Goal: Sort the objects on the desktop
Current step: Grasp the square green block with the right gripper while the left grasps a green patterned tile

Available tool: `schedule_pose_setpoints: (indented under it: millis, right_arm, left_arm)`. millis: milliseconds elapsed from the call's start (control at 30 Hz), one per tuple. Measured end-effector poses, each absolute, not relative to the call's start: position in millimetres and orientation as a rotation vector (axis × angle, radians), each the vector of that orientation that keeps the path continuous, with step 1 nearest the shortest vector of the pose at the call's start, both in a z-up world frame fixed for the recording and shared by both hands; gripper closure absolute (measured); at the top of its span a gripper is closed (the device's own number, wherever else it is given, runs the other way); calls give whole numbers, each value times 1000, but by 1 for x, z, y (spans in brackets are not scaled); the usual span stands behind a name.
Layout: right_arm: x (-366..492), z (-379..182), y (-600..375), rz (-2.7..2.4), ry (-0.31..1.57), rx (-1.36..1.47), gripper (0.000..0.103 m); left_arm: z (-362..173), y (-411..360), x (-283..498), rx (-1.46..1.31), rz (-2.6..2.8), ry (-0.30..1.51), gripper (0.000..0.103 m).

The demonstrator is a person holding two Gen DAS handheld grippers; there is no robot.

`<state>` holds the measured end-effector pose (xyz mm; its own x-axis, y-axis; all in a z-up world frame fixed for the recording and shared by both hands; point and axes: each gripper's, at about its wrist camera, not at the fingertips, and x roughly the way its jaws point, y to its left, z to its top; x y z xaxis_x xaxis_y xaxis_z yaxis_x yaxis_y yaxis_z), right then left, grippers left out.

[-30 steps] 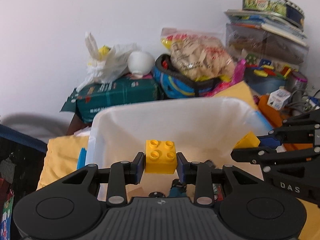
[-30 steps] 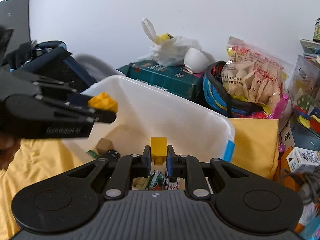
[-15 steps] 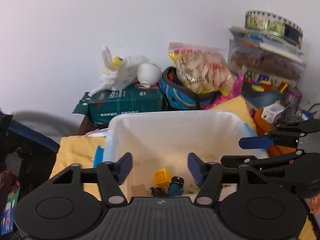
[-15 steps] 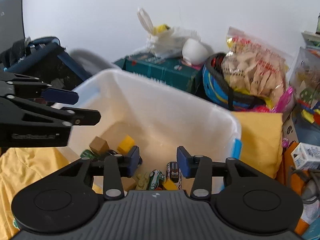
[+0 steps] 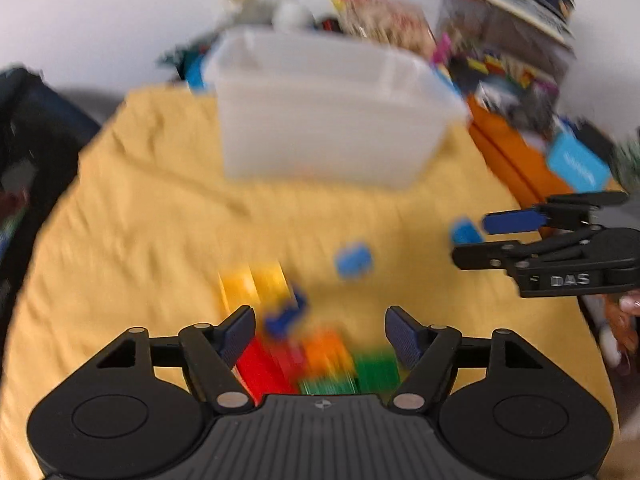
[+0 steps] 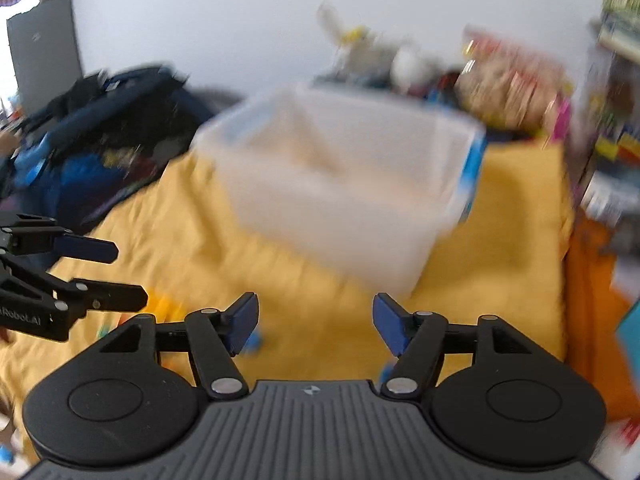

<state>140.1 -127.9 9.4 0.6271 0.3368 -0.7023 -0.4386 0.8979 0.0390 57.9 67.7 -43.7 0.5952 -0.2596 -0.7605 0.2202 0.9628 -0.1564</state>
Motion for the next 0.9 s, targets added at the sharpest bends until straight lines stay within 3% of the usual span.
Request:
schedule_pose_setpoints:
  millis: [167, 500, 633, 700, 900]
  right_arm:
    - [106, -34, -119, 523, 894, -194, 57]
    - [66, -49, -49, 865, 736, -554, 55]
    - [81, -66, -39, 879, 781, -534, 52]
    - [83, -72, -37, 885, 799, -518, 58]
    - [77, -65, -49, 875, 862, -469, 60]
  left_arm:
    - [-65, 55, 22, 64, -298, 917, 30]
    - [-66, 67, 1, 88, -265, 914, 30]
    - [-65, 72, 0, 67, -271, 917, 30]
    - [-64, 69, 1, 83, -302, 920, 31]
    - [-61, 49, 16, 268, -432, 891, 44]
